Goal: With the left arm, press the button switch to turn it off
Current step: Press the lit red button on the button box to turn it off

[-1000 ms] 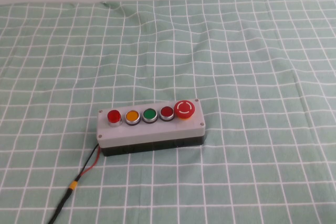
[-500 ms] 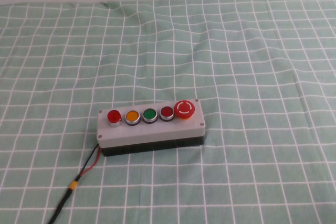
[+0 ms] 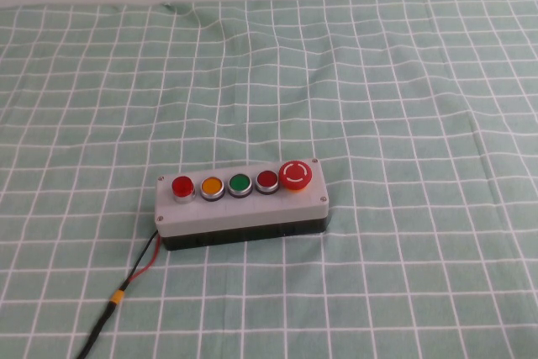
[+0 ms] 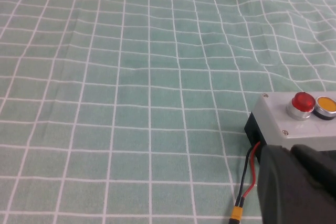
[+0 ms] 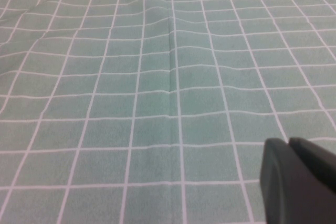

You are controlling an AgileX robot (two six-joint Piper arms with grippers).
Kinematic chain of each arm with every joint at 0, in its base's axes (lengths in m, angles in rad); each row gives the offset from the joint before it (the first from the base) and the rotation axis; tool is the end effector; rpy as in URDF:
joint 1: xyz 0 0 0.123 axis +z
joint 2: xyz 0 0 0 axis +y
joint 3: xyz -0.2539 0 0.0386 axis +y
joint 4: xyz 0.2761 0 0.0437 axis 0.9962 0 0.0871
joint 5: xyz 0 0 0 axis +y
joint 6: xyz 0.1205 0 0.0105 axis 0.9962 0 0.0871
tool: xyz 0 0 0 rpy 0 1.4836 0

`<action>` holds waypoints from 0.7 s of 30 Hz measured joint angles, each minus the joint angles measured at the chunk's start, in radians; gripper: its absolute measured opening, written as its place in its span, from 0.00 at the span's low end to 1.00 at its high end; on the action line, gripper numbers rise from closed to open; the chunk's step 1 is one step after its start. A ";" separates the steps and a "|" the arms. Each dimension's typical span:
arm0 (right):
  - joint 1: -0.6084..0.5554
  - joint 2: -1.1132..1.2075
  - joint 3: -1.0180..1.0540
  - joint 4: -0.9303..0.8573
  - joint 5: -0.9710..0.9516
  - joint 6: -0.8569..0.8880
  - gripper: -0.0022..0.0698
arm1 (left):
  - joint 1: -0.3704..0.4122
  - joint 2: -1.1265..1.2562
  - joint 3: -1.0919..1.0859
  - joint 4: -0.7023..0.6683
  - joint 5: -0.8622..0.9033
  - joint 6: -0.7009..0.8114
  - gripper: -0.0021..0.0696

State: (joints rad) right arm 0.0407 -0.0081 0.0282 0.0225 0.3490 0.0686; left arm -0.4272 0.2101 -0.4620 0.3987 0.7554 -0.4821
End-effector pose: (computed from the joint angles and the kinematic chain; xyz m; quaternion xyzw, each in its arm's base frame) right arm 0.1387 0.0066 0.1640 0.0173 0.7992 0.0422 0.5993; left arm 0.1268 -0.0223 0.2820 0.0242 0.8223 -0.0620 0.5651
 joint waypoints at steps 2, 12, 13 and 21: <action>0.000 0.000 0.000 0.000 0.000 0.000 0.01 | 0.000 0.000 0.000 0.000 0.000 0.000 0.03; 0.000 0.000 0.000 0.000 0.000 0.000 0.01 | 0.053 0.000 0.072 -0.032 -0.011 0.000 0.03; 0.000 0.000 0.000 0.000 0.000 0.000 0.01 | 0.078 0.000 0.082 -0.044 -0.016 0.000 0.03; 0.000 0.000 0.000 0.000 0.000 0.000 0.01 | 0.323 -0.037 0.238 -0.235 -0.242 0.184 0.03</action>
State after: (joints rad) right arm 0.0407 -0.0081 0.0282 0.0225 0.3490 0.0686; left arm -0.1037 0.1734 -0.2241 0.1638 0.5132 -0.2979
